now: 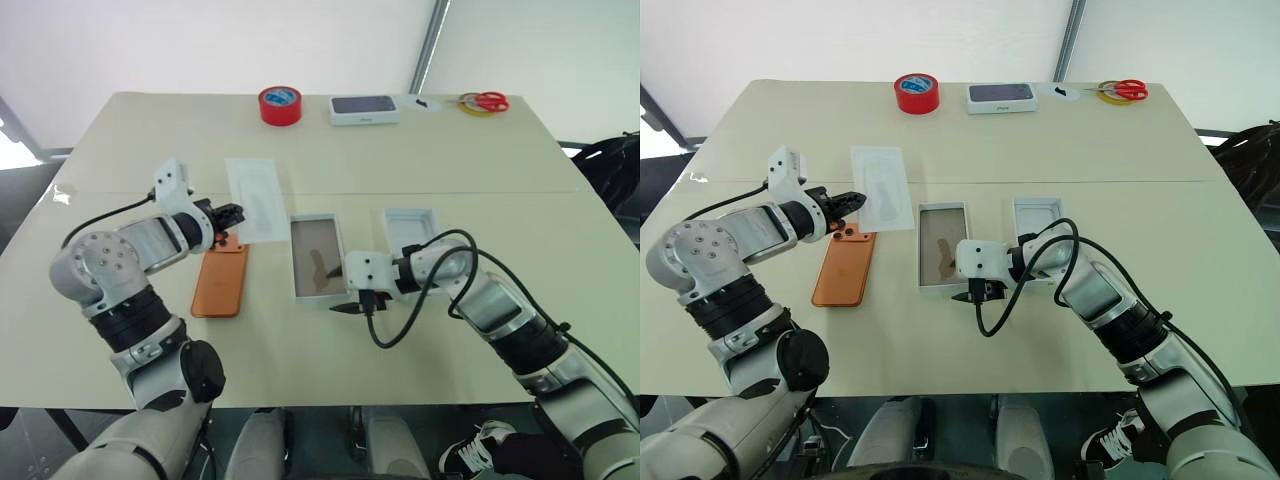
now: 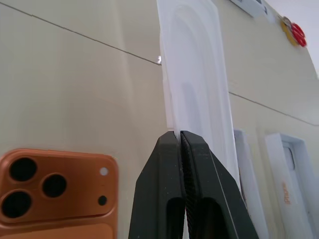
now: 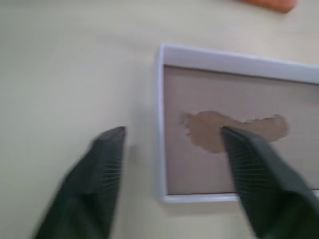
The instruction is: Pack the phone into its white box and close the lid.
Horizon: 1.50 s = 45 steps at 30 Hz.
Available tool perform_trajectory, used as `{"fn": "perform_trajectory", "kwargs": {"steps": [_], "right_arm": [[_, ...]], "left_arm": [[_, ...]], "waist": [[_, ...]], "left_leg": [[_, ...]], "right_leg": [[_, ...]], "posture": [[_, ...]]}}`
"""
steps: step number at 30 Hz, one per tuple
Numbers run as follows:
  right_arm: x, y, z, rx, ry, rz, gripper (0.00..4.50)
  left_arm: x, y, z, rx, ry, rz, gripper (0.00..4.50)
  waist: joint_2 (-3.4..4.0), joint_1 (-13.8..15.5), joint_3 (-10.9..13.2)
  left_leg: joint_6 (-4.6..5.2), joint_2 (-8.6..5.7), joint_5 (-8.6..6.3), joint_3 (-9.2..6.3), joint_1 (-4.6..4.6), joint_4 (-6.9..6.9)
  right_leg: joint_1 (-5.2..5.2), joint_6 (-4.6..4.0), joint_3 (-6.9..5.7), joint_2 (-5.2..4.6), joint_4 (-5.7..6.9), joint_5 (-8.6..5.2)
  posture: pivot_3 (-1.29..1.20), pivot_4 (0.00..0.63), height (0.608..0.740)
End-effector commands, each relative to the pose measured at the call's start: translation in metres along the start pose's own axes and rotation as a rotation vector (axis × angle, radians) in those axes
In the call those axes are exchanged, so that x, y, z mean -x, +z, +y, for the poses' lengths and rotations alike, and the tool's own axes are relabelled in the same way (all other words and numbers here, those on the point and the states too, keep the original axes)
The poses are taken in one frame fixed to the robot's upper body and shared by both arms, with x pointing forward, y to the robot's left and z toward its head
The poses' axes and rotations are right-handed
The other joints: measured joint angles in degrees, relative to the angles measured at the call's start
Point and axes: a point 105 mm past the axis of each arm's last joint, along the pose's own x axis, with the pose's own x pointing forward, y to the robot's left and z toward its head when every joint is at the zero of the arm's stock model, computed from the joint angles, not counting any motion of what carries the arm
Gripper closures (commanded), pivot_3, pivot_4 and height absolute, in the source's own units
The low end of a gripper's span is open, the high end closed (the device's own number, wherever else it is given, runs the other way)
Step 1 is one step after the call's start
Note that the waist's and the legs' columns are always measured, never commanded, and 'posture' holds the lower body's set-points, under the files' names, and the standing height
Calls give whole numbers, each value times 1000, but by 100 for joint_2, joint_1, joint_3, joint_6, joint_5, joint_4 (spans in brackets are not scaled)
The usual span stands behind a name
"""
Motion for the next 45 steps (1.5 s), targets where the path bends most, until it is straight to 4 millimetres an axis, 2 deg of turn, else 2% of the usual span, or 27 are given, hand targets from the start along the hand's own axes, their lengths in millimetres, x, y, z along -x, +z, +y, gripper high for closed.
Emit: {"fn": "perform_trajectory", "kwargs": {"steps": [1,9,12,17,20,25,26,29,34,36,38,42,45], "right_arm": [[31,10,-18,-21,-116,-44,1096],[66,-7,-33,-95,-266,9,1096],[67,-8,-36,-95,-287,12,1096],[66,-8,-39,-87,-296,10,1096],[64,-9,-43,-82,-305,8,1027],[60,-8,-47,-88,-316,-1,1027],[60,-8,-47,-96,-320,-6,1027],[53,-2,-54,-144,-360,-39,1905],[34,6,-65,-195,-417,-59,4393],[23,9,-68,-194,-443,-58,4460],[12,12,-72,-184,-475,-53,4460],[-9,13,-75,-164,-497,-31,4460],[-28,16,-78,-148,-500,-19,4460]], "left_arm": [[-1,-13,-25,-45,-90,9,4500],[-10,-61,-45,13,-90,73,4500],[-13,-74,-47,35,-61,103,4500],[-13,-83,-47,38,-41,130,4500],[-12,-87,-49,37,-54,145,3459],[-8,-82,-57,32,-114,129,1029],[-7,-79,-60,28,-131,119,1029],[-1,-64,-61,-6,-166,82,954],[13,-34,-46,-157,-116,-6,954],[21,-22,-37,-281,-71,-84,954],[27,-17,-25,-406,-46,-132,954],[38,-26,-10,-643,-77,-152,954],[47,-41,3,-759,-116,-118,954]], "waist": [[0,27,0],[-1,16,0],[-1,17,0],[-1,25,0],[-1,29,0],[-1,27,0],[-1,27,0],[-1,11,0],[1,-7,-1],[1,-26,-1],[2,-76,-1],[5,-112,-1],[5,-117,-1]], "left_leg": [[0,0,0,0,0,0],[9,-1,-5,2,-1,0],[9,-1,-5,1,0,0],[10,-4,-4,2,-1,0],[10,-4,-4,2,-1,1],[10,-5,-4,1,0,2],[10,-5,-4,1,0,2],[9,-5,-4,1,0,2],[6,-3,-2,-1,2,-2],[5,-3,-1,1,2,-4],[-1,-2,1,5,2,-8],[-6,-2,3,13,0,-11],[-5,3,3,10,-11,-12]], "right_leg": [[0,0,0,-1,-1,0],[2,-2,3,-5,-7,0],[3,-8,3,0,-7,-3],[2,-9,2,5,-8,-4],[4,-11,3,2,-9,-5],[5,-16,3,3,-9,-8],[4,-16,3,3,-9,-8],[4,-17,3,4,-8,-8],[1,-18,2,14,-5,-7],[0,-18,3,14,-6,-7],[-2,-22,6,14,-6,-8],[-11,-33,9,9,-7,-11],[-20,-36,8,2,-8,-11]], "posture": [[0,150,740],[0,150,740],[0,150,740],[0,150,740],[0,150,740],[0,150,740],[0,150,740],[0,150,740],[0,150,740],[0,150,740],[0,150,740],[0,150,740],[0,150,740]]}}
